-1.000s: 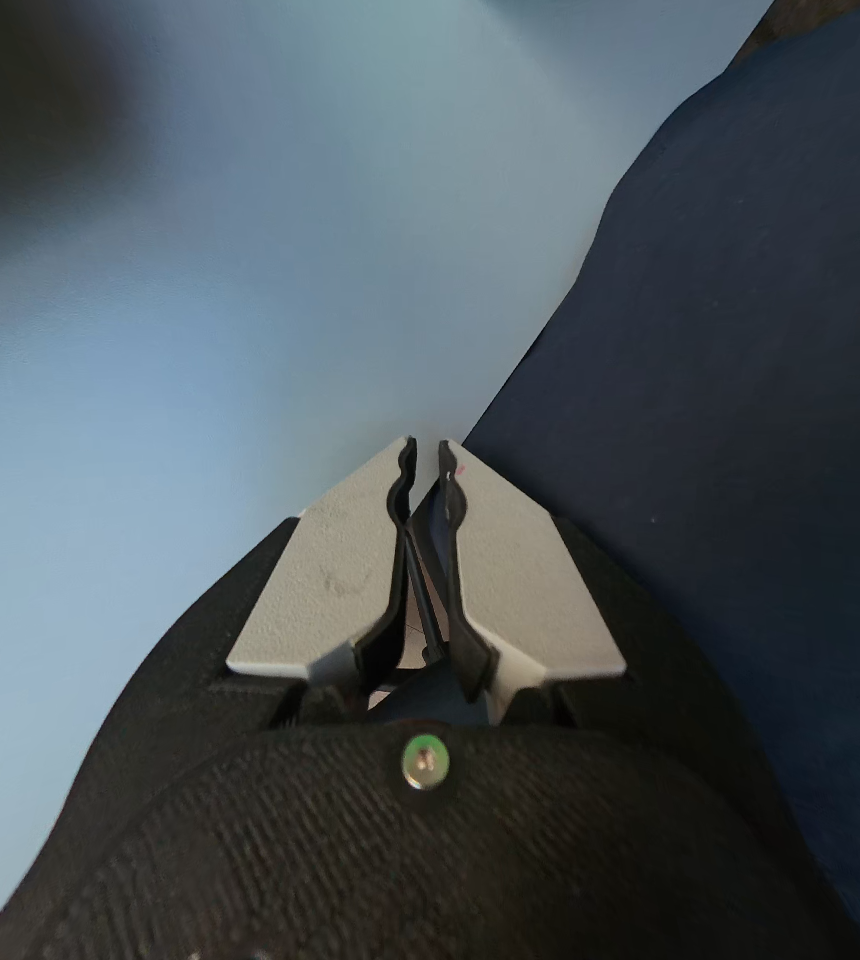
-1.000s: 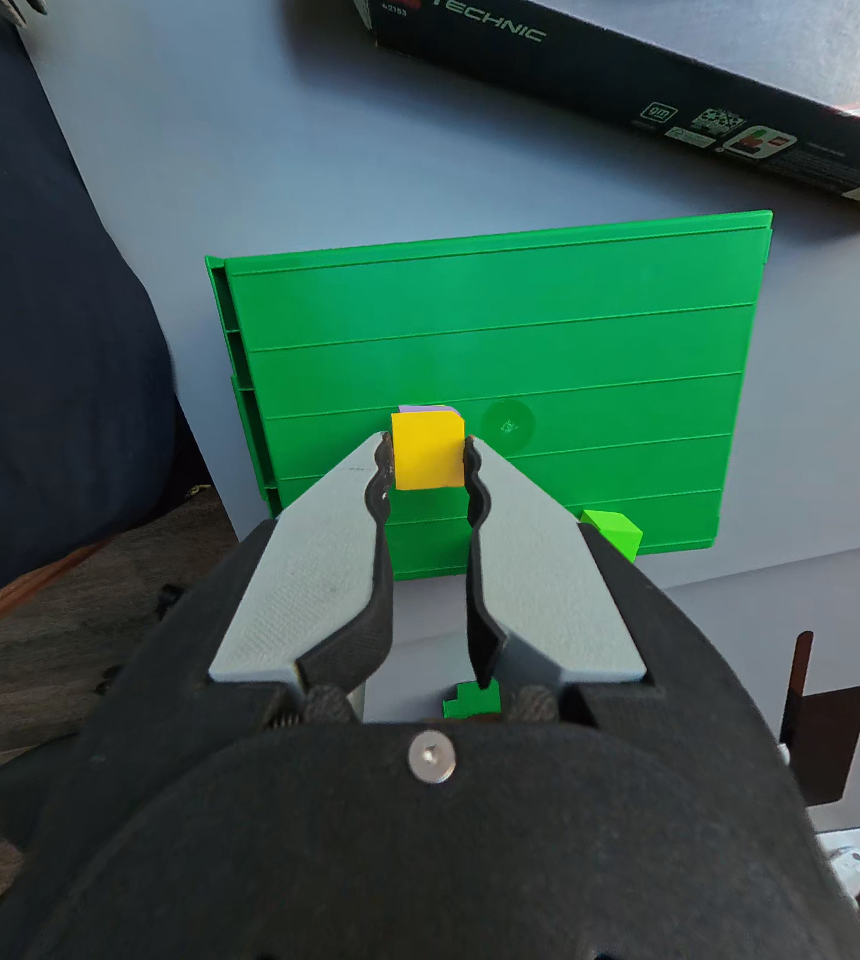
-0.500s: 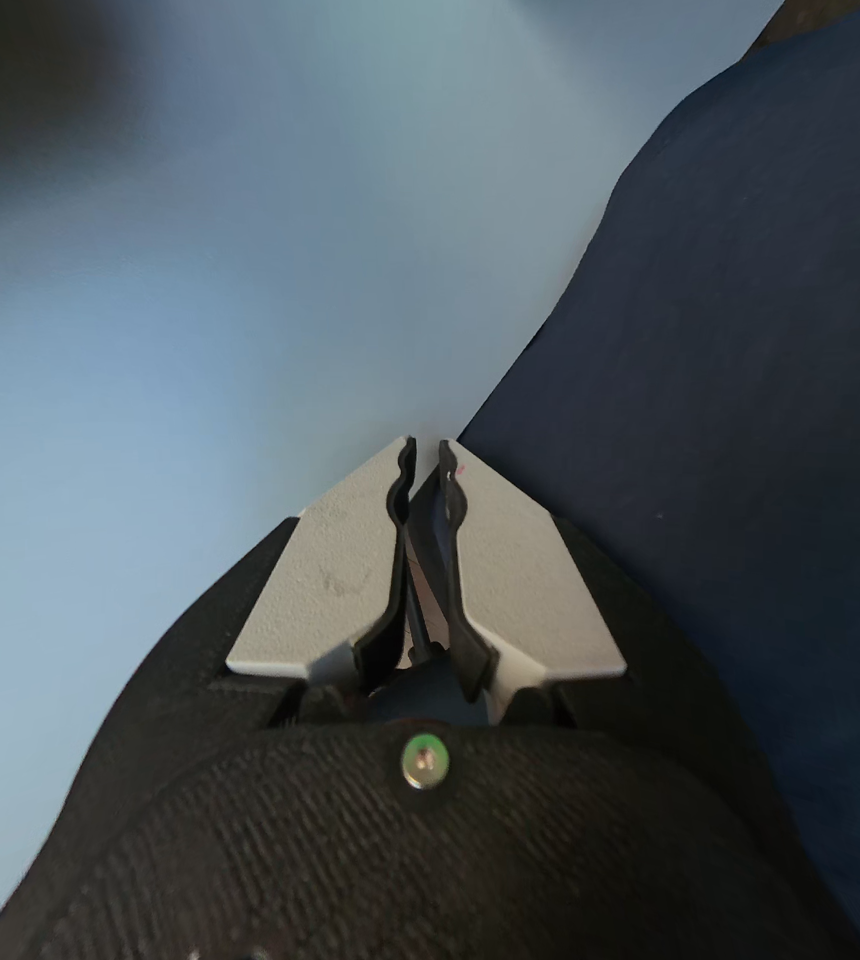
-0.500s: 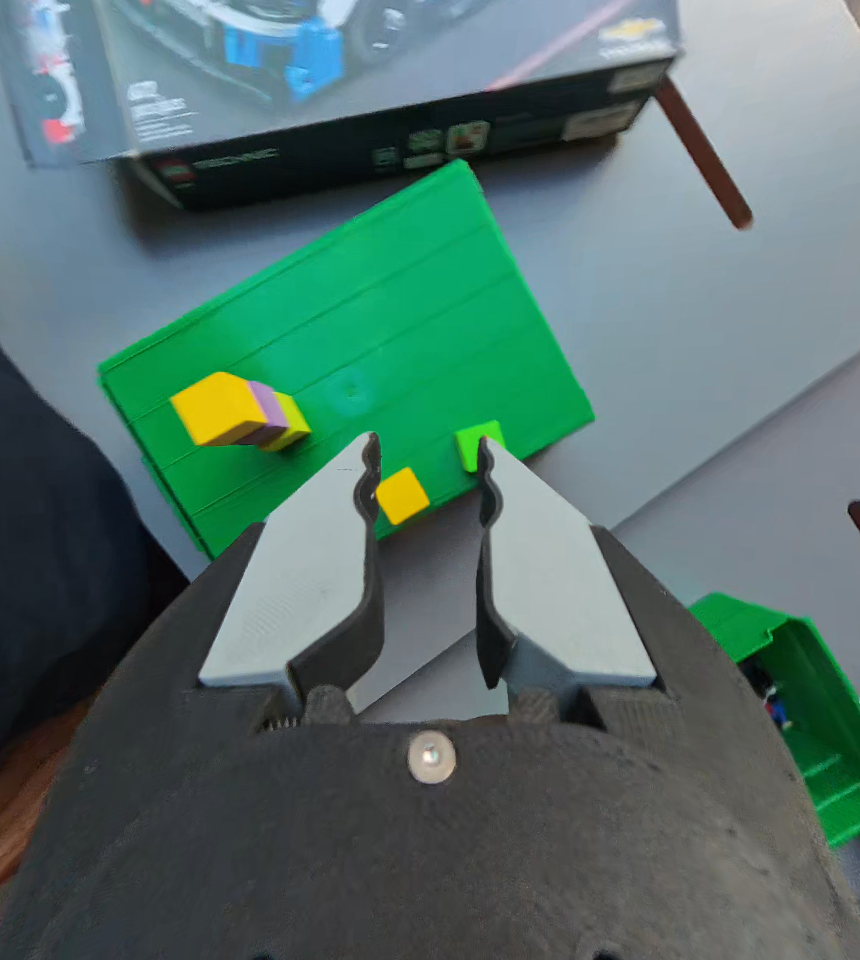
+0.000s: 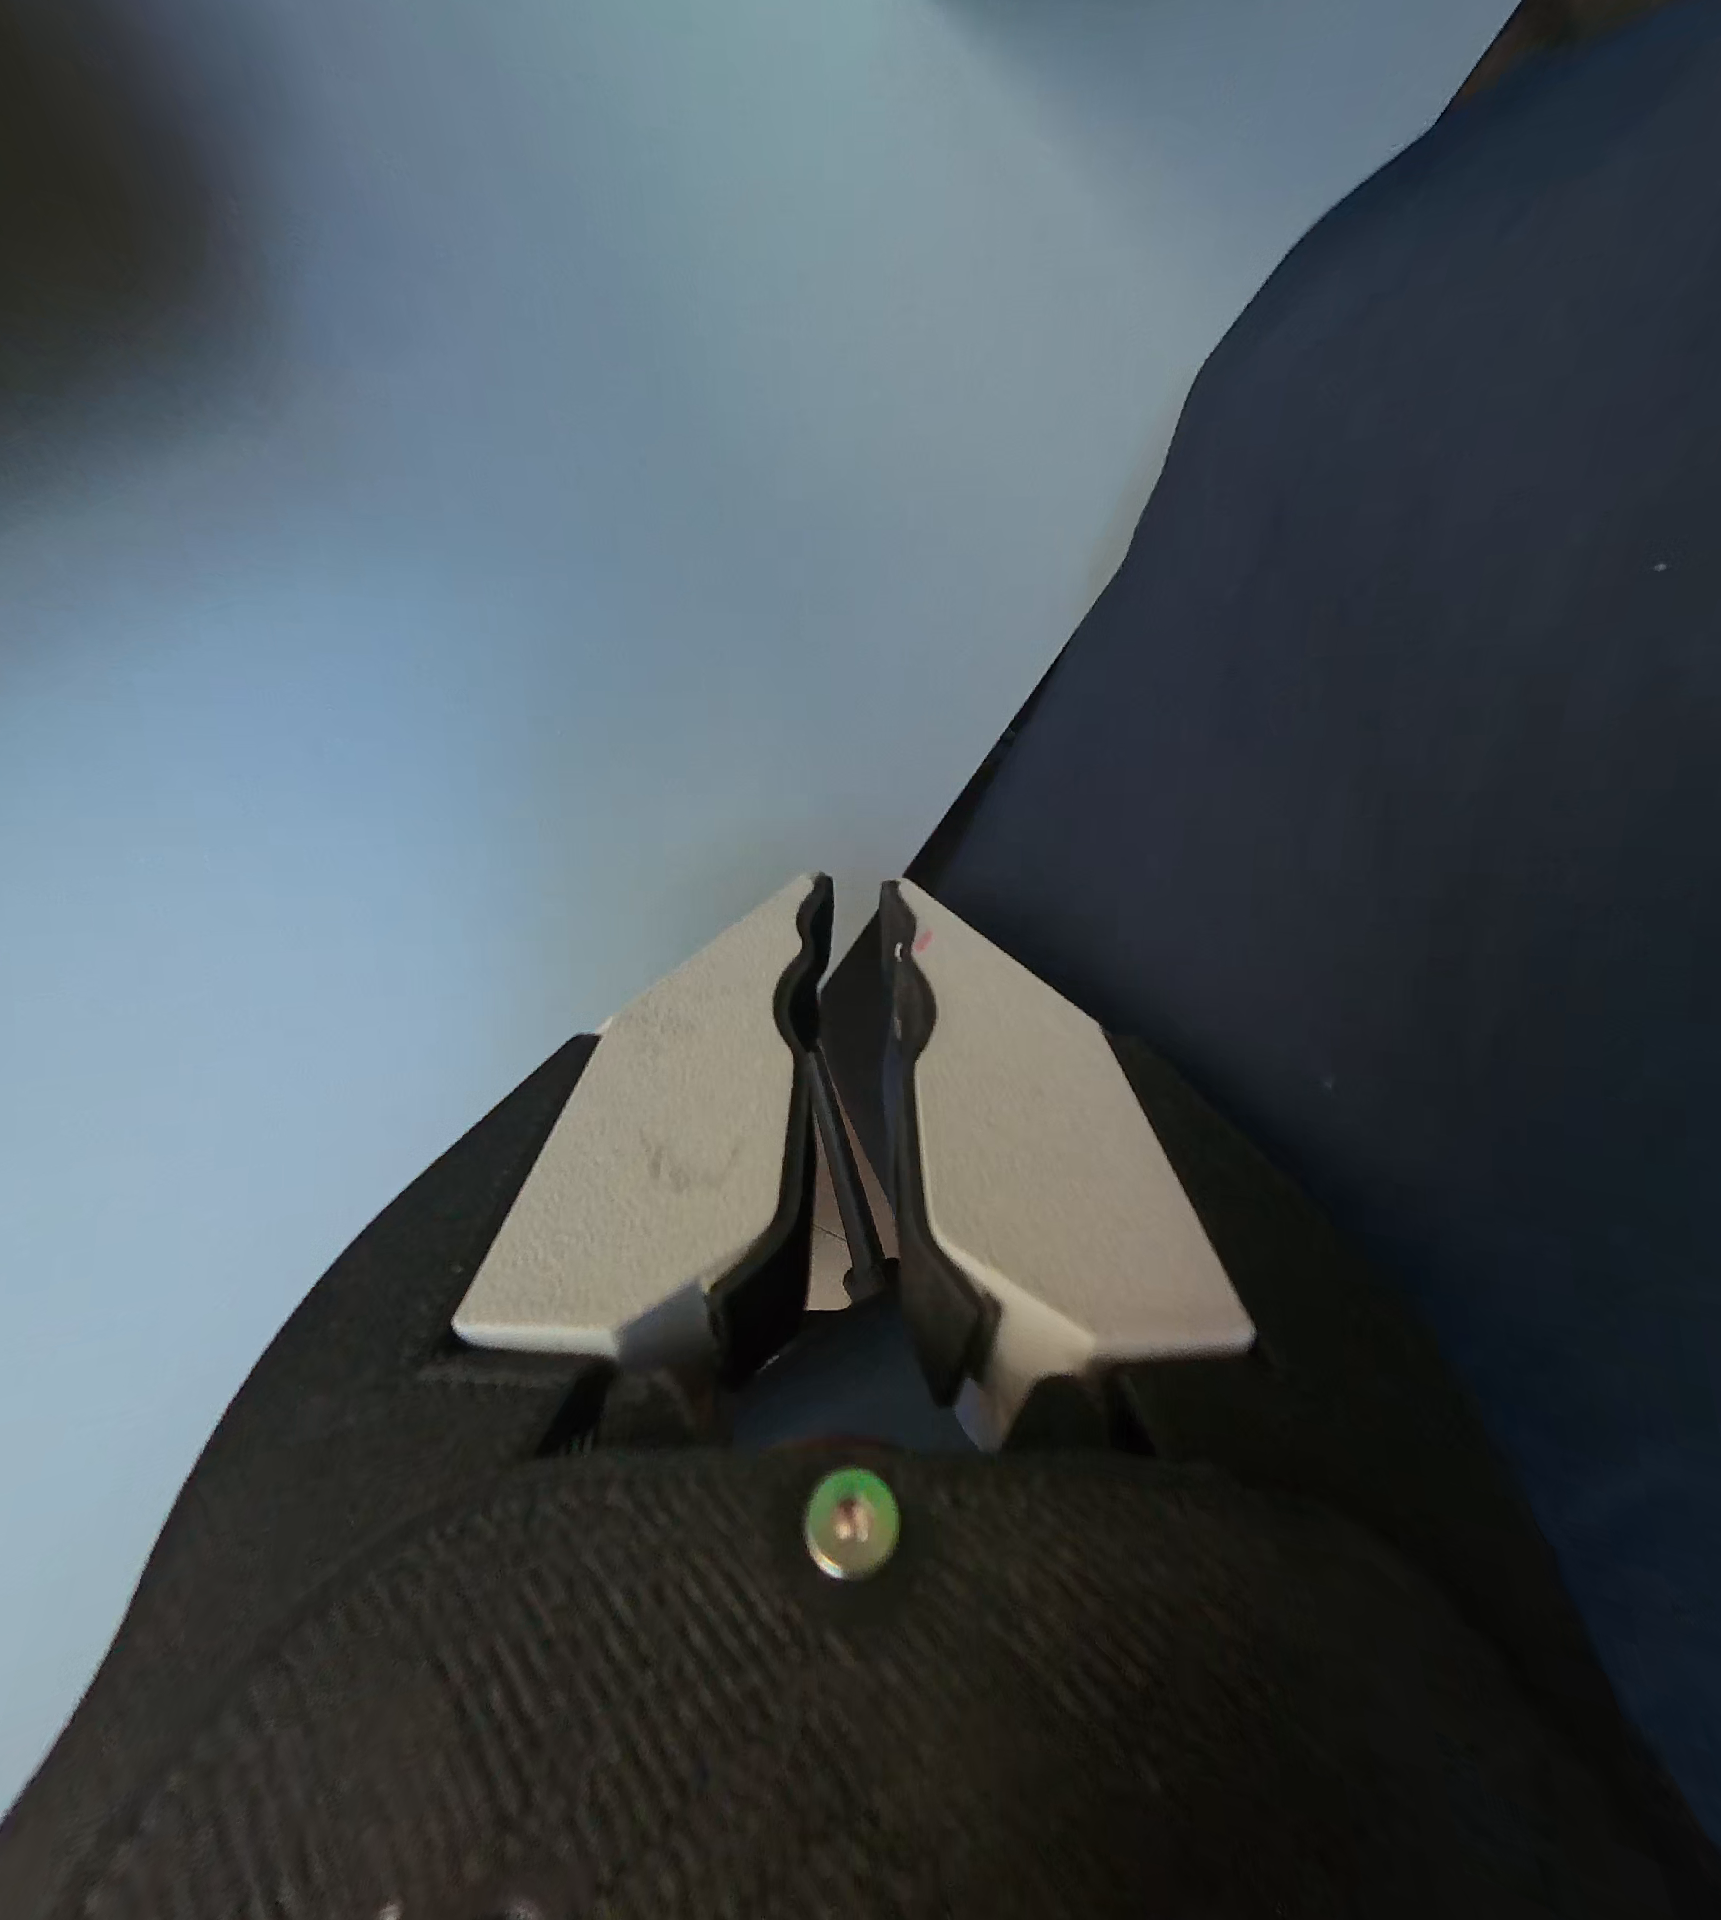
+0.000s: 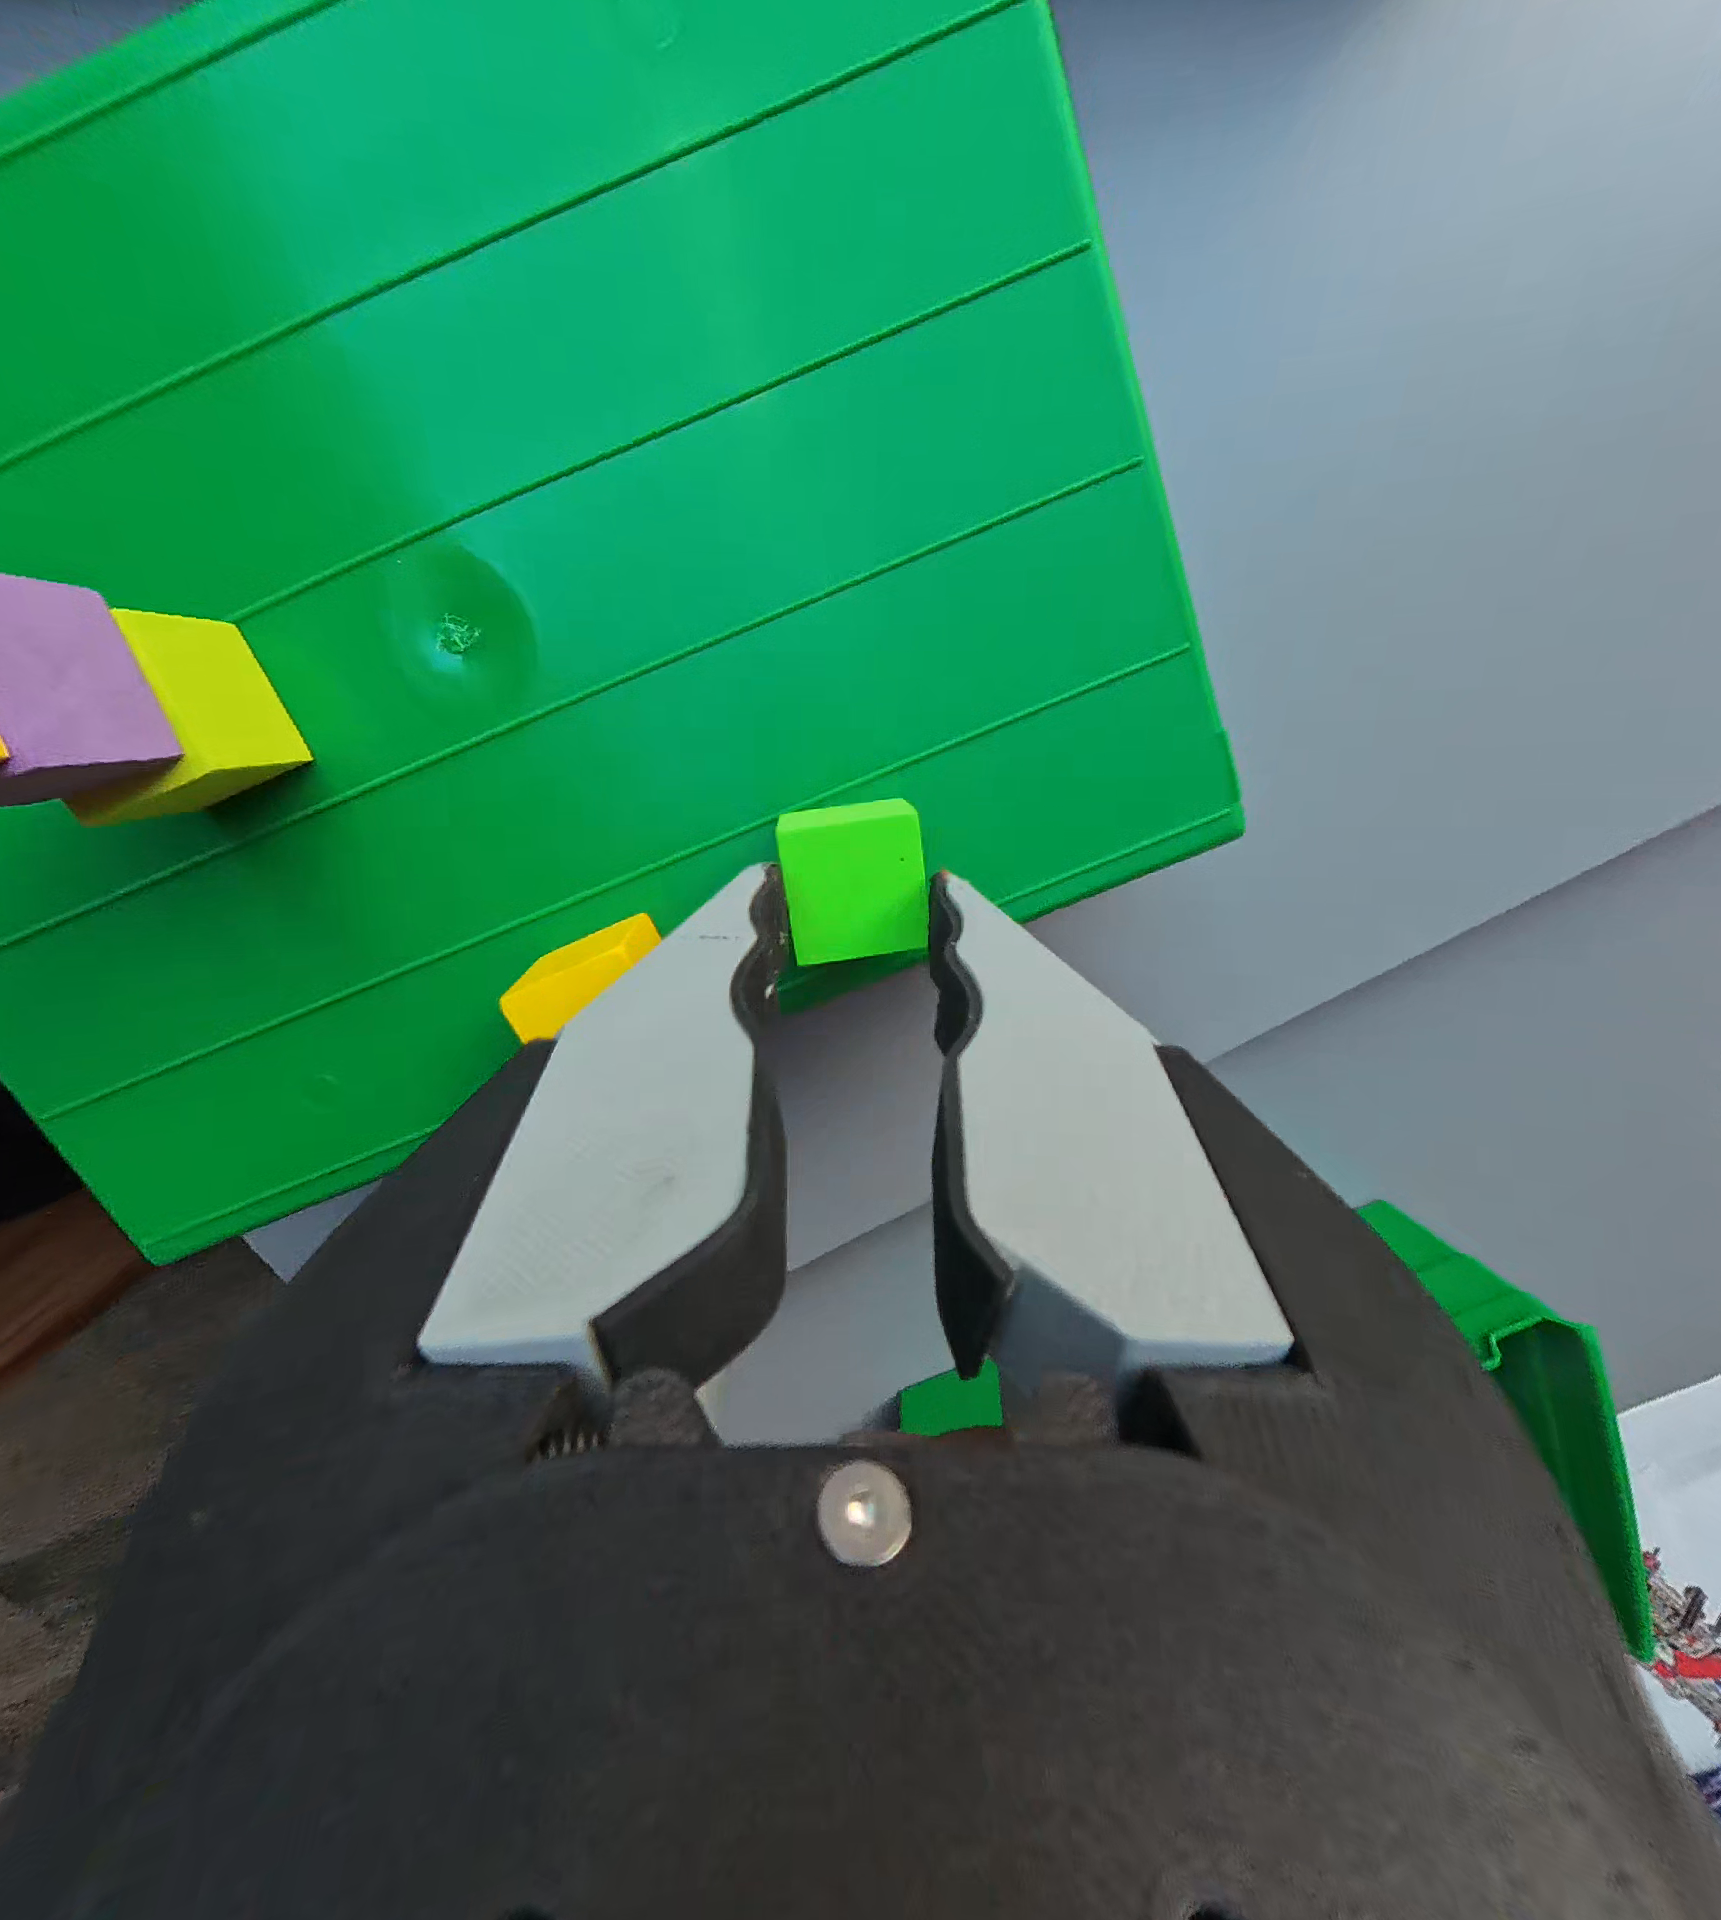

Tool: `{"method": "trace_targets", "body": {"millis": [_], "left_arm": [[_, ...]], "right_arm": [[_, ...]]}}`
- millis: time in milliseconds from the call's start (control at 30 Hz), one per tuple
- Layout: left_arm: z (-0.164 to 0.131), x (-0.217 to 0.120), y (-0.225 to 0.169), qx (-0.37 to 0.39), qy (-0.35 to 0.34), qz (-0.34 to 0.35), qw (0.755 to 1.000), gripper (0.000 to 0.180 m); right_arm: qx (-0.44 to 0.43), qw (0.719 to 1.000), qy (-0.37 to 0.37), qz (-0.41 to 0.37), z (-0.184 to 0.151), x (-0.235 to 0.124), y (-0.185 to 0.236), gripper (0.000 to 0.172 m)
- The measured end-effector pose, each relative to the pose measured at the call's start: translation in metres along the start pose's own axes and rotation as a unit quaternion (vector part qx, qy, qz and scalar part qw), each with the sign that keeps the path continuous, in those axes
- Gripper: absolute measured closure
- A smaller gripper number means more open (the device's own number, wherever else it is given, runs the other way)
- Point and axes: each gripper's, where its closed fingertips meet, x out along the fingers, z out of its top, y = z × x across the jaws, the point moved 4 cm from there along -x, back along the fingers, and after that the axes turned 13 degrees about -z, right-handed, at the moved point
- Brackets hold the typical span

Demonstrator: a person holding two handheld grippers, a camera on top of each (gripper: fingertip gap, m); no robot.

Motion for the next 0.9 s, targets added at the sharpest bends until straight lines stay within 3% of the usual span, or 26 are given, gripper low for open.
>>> {"method": "trace_targets", "body": {"millis": [167,367,533,800,900], "left_arm": [[0.0,-0.001,0.001,-0.006,-0.011,-0.002,1.0,0.174],[-0.005,0.007,0.0,-0.008,-0.009,-0.014,1.0,0.174],[-0.004,0.009,0.001,0.003,-0.003,-0.018,1.0,0.174],[0.0,0.003,0.005,0.01,-0.004,-0.014,1.0,0.174],[-0.002,0.002,0.006,0.008,-0.004,-0.013,1.0,0.173]], "right_arm": [[0.003,0.999,-0.05,0.018,0.029,-0.047,0.019,0.147],[-0.051,0.997,-0.053,0.023,0.041,-0.098,0.063,0.147],[-0.07,0.995,-0.061,0.037,0.05,-0.107,0.089,0.147],[-0.074,0.995,-0.056,0.037,0.055,-0.091,0.1,0.146],[-0.072,0.994,-0.065,0.04,0.054,-0.095,0.099,0.137]]}}
